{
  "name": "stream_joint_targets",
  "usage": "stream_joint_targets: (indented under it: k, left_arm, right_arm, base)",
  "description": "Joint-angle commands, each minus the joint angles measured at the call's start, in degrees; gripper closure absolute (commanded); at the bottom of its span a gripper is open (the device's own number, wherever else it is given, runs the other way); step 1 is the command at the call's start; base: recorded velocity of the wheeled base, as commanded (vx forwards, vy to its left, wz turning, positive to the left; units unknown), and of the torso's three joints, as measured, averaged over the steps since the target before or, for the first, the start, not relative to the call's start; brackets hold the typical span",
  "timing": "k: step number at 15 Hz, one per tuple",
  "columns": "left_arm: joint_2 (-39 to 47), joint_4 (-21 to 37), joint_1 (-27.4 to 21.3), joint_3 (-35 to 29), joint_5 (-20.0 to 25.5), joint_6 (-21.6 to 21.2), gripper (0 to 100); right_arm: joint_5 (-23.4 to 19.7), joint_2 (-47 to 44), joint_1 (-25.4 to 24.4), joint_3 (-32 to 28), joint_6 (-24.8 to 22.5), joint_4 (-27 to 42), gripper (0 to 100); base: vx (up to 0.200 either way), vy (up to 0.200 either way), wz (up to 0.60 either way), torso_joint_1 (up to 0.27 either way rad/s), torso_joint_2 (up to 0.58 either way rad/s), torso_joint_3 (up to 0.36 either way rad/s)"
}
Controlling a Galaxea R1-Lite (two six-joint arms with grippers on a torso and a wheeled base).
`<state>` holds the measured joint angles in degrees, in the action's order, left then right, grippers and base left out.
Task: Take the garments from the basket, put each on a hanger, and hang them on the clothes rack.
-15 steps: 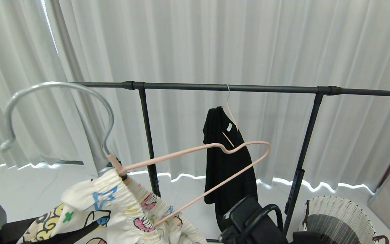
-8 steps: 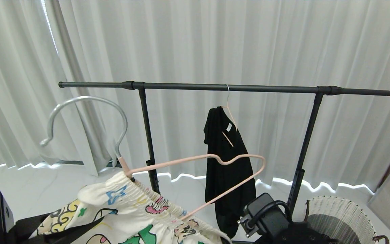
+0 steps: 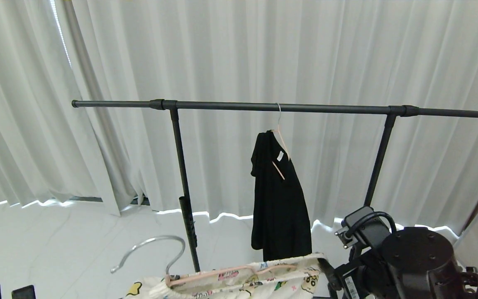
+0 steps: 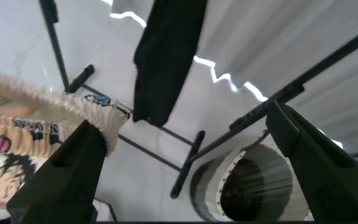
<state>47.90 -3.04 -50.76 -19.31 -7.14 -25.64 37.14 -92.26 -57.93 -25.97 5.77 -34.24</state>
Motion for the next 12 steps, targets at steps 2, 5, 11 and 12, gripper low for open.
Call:
stream_joint_targets:
  k: [2,5,11,12]
  left_arm:
    - [0.1,0.1,0.3,2.5,-0.4,-0.4,100]
    - [3.7,0.0,2.6,0.9,-2.4,0.8,100]
    - [4.8,0.0,3.0,-1.2,-2.4,5.2,100]
    - [4.7,0.0,2.9,-1.2,-2.3,4.9,100]
  right_arm:
    - [-0.4,2.7,0.3,-0.1,-1.7,0.0,0]
    - [-5.7,5.6,-1.8,0.0,-7.4,0.1,0]
    - [-13.0,5.6,-13.9,-1.4,-9.6,0.2,0]
    - [-14.1,5.6,-13.9,-1.8,-11.0,0.2,0]
  base:
    - [0.0,0.0,0.0,0.0,0.0,0.0]
    - [0.0,0.0,0.0,0.0,0.0,0.0]
    - [0.0,0.0,0.0,0.0,0.0,0.0]
    - [0.0,0.0,0.0,0.0,0.0,0.0]
